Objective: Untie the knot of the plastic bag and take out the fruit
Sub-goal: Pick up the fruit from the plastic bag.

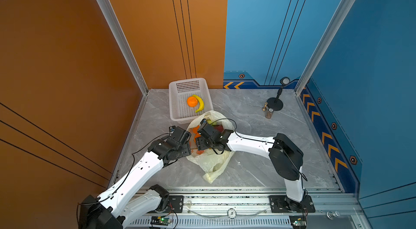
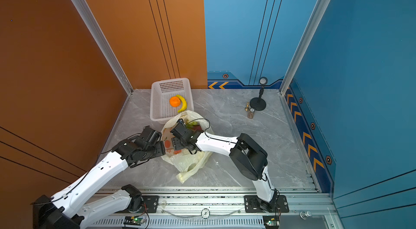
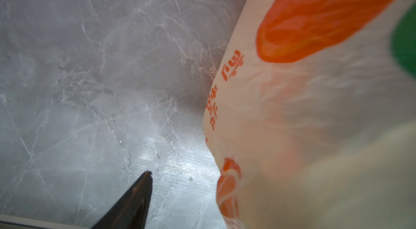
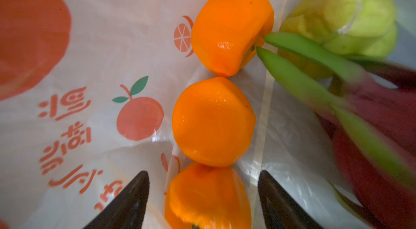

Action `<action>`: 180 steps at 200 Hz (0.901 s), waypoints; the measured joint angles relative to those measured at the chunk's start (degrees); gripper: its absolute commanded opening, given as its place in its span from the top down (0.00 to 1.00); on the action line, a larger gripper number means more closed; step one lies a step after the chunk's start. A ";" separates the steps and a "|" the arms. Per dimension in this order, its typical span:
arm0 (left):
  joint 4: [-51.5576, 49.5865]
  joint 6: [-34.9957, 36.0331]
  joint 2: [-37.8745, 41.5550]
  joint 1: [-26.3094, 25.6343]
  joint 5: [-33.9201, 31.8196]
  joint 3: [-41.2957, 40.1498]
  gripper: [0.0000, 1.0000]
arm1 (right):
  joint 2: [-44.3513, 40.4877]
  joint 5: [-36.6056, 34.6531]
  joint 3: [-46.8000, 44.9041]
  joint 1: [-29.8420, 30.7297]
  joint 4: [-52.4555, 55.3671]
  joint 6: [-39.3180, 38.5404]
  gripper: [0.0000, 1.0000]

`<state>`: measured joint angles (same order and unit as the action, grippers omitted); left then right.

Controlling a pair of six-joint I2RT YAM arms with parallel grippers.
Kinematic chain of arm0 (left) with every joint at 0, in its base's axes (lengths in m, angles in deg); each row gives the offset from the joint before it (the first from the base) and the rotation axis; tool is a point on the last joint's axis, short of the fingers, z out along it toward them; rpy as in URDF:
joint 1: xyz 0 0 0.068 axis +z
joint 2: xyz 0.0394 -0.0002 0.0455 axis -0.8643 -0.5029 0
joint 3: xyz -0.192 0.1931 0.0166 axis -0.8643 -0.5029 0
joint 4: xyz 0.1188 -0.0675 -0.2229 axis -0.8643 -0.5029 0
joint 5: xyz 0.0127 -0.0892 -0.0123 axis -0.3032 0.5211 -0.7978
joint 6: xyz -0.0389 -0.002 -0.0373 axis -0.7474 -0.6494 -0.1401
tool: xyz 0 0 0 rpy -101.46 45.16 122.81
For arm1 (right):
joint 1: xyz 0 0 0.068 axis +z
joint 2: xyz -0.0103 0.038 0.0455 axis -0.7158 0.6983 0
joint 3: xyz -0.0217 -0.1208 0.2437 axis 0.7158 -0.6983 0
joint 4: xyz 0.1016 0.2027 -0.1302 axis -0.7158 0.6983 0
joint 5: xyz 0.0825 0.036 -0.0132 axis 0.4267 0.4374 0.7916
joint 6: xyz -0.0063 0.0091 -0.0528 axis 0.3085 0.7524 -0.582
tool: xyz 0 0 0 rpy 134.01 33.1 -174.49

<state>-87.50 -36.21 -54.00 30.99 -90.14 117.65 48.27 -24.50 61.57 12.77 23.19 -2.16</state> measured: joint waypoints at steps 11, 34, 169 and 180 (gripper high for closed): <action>0.39 -0.46 0.09 0.44 0.02 -0.70 0.36 | 1.51 -0.52 0.81 0.09 -0.70 -0.61 0.15; 1.09 -0.92 0.20 0.94 0.07 -1.38 0.39 | 4.28 -1.09 2.10 0.09 -2.10 -0.96 0.15; 4.20 -0.85 0.35 2.27 0.72 -1.01 0.42 | -3.06 -0.79 -6.03 0.17 -6.69 -2.60 0.57; 4.28 -0.72 -0.11 2.32 0.72 -0.55 0.42 | -6.10 -0.46 -8.11 0.31 -7.02 -2.60 0.57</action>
<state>-83.22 -36.93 -54.11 33.31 -89.42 117.10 42.17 -24.96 53.46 13.08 16.17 -4.76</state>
